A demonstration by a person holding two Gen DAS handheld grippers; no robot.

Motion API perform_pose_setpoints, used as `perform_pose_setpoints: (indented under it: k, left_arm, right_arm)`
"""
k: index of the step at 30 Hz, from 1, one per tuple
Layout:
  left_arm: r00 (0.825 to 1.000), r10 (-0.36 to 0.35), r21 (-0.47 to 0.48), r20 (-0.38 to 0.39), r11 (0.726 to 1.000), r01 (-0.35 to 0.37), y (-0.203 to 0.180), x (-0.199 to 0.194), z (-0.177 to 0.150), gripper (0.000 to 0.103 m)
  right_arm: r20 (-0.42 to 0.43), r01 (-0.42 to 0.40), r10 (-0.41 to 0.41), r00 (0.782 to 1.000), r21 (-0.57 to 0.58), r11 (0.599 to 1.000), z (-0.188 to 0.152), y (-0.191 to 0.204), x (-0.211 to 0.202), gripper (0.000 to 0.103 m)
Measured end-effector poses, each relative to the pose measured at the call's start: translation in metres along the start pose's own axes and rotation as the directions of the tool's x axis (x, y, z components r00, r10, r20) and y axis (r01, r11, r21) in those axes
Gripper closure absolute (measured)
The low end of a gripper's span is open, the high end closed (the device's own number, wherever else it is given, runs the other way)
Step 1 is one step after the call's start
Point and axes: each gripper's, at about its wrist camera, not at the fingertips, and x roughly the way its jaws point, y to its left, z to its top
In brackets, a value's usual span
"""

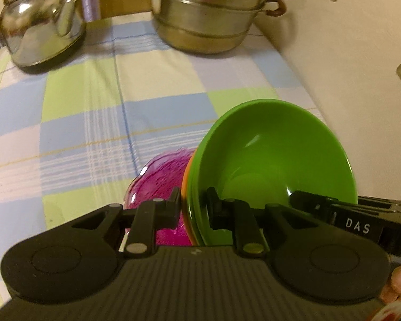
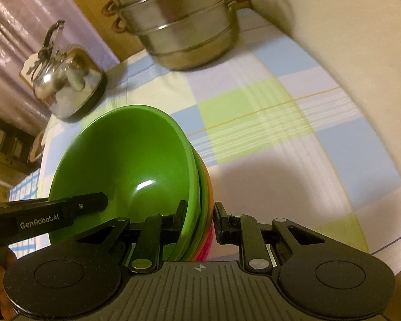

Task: Organize plates and bowls
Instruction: 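Lift the bowl stack with both grippers and carry it onto the pink plates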

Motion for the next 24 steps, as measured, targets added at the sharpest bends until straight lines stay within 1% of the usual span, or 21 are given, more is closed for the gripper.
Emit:
perform_pose_setpoints:
  k: [10,24]
  left_arm:
    - [1.000,0.015,-0.057,-0.013,0.998,-0.016,0.028,0.013,-0.018,0.086]
    - [0.999,0.026,-0.094,-0.034,0.995,-0.029,0.046,0.038,-0.029,0.086]
  right_arm:
    - [-0.030,-0.010,0.009,1.000,-0.028,1.000,-0.011,0.012,0.024,0.083]
    - [-0.063,-0.019,0.016,0.998,-0.047,0.999,-0.019,0.015,0.058,0.083]
